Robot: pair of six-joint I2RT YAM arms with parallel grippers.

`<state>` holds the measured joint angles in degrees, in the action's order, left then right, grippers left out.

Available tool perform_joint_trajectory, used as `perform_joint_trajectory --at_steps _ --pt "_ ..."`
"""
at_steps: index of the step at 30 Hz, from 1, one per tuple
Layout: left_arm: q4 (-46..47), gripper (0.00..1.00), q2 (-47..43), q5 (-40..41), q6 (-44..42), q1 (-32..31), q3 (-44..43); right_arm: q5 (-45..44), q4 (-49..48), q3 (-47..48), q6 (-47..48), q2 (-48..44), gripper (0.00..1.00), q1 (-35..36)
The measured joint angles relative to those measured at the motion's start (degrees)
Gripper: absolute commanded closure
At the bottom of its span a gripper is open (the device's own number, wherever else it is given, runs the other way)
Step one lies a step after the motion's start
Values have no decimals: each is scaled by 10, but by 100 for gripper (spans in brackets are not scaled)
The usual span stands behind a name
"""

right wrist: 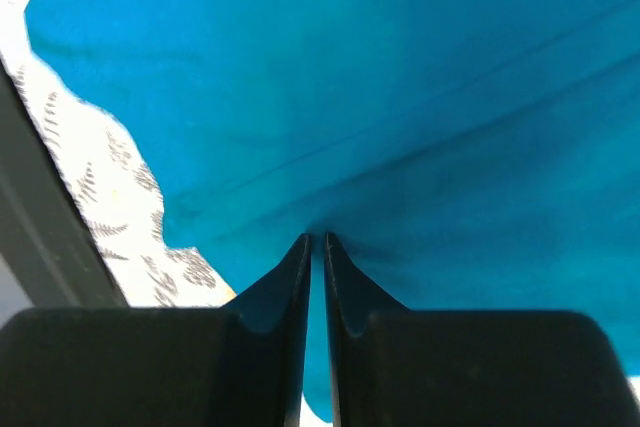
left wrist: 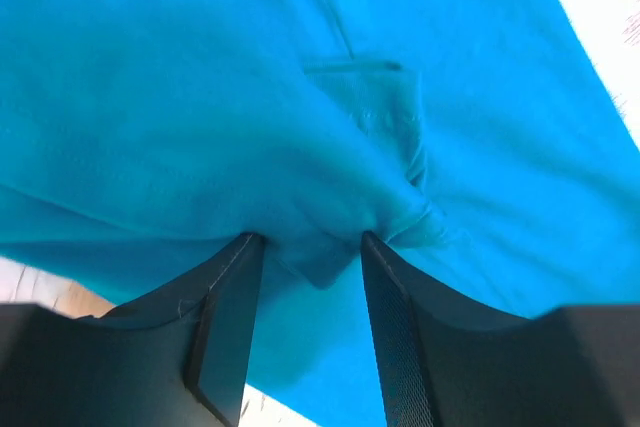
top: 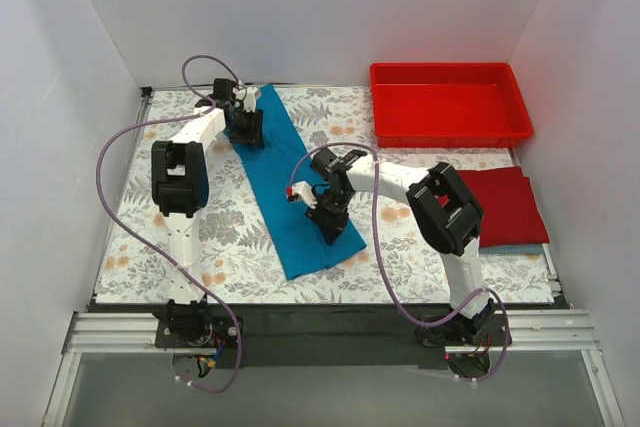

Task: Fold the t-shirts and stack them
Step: Fold the tshirt

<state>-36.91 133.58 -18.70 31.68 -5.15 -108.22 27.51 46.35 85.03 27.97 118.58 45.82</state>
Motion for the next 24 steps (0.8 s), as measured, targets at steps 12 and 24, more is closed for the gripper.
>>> perform_joint_trajectory --at_steps 12,24 --pt "-21 50 133 -32 10 -64 -221 67 -40 30 -52 30 73 46" --pt "49 14 -142 -120 -30 -53 50 -26 -40 68 53 -158 32 11"
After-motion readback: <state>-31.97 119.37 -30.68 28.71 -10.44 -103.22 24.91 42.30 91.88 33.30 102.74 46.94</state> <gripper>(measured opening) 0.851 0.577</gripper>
